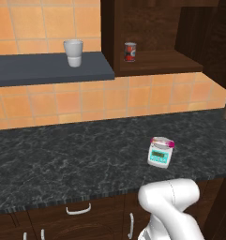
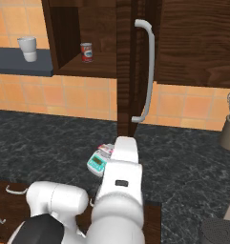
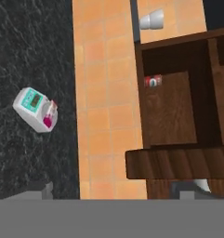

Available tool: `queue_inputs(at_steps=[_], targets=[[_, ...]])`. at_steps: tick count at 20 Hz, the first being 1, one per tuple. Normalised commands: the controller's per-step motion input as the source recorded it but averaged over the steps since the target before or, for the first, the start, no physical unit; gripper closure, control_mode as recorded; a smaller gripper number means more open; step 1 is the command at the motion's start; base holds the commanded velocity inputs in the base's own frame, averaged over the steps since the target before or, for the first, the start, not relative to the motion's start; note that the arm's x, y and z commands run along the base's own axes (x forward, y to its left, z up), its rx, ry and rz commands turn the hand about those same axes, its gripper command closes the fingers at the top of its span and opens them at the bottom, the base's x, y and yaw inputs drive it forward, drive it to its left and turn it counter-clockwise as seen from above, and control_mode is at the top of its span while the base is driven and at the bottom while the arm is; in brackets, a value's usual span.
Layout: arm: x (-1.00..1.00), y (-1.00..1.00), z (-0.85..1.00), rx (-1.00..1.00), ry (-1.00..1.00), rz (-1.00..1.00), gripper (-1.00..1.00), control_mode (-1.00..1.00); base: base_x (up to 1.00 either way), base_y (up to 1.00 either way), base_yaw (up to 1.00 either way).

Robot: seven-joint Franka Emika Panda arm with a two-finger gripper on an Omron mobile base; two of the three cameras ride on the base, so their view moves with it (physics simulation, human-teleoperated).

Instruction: Pick the bar and place it on the digital scale for weighing, and close the cabinet.

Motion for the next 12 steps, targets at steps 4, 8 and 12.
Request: queue_inputs(at_steps=[4, 8, 12], targets=[[0.31, -0.83, -0.14, 0.01, -0.13, 0.03, -1.00, -1.00, 0.00, 0.00, 0.00], [0.80, -0.34, 0.00, 0.03, -0.37, 0.17, -1.00, -1.00, 0.00, 0.00, 0.00], [1.00, -0.03, -0.06, 0.04, -0.37, 0.17, -1.00, -1.00, 0.00, 0.00, 0.00]])
